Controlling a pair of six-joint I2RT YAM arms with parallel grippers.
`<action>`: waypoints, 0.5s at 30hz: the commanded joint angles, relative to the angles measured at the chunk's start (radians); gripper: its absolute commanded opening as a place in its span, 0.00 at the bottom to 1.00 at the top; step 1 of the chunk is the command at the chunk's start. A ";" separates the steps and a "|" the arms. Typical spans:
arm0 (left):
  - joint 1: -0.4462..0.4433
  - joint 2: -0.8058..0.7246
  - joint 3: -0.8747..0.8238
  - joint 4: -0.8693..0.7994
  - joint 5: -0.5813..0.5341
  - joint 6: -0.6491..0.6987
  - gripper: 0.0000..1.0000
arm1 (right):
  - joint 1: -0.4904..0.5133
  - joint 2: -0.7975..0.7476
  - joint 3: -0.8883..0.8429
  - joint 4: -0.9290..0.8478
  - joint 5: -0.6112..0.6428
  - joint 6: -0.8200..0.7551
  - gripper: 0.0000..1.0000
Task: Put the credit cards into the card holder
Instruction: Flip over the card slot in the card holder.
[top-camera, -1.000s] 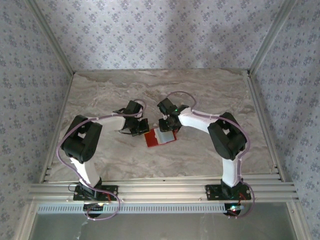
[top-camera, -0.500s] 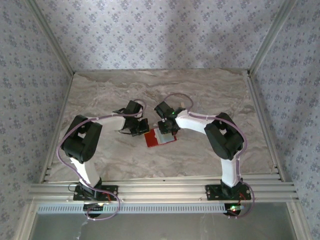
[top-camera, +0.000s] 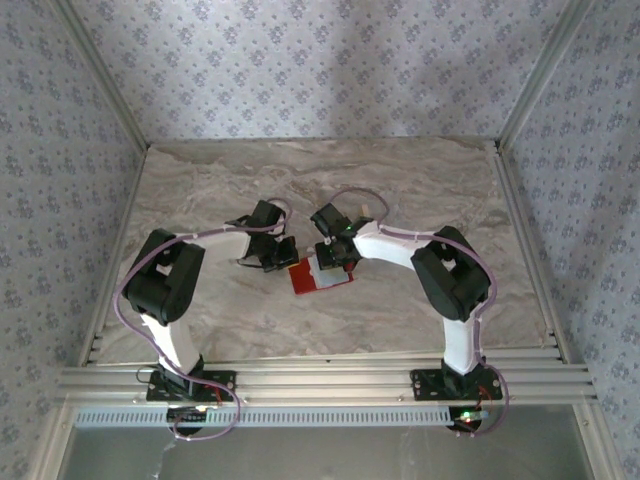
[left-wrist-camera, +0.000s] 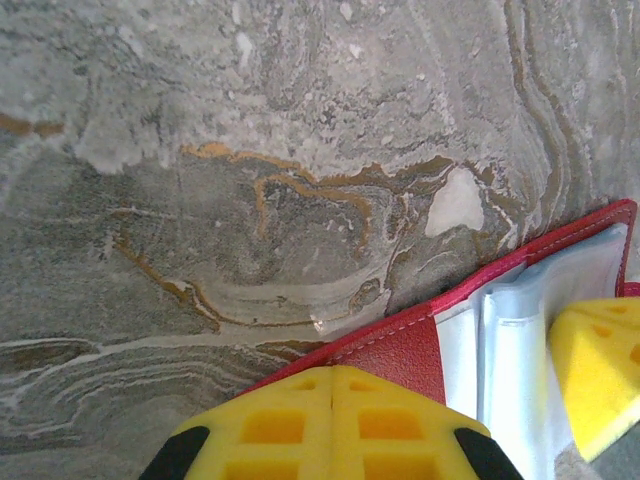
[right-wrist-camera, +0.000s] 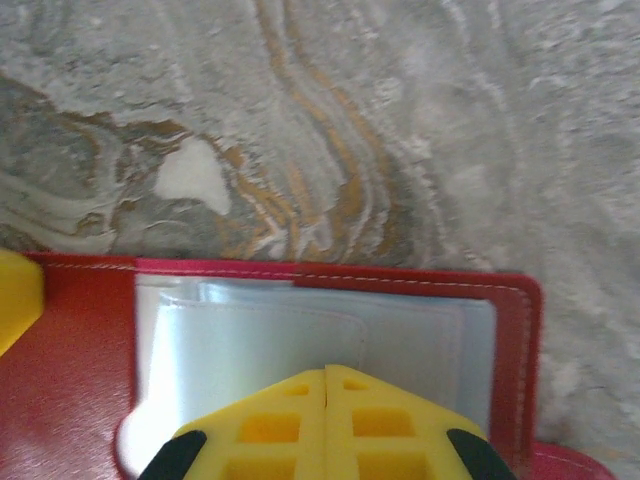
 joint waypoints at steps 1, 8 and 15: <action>0.005 0.071 -0.013 -0.046 -0.065 -0.001 0.04 | -0.011 -0.018 -0.022 0.024 -0.154 0.012 0.00; 0.005 0.079 -0.011 -0.044 -0.069 -0.006 0.04 | -0.023 -0.048 -0.108 0.118 -0.315 0.090 0.20; 0.004 0.084 -0.011 -0.042 -0.067 -0.009 0.04 | -0.013 -0.112 -0.211 0.153 -0.344 0.149 0.36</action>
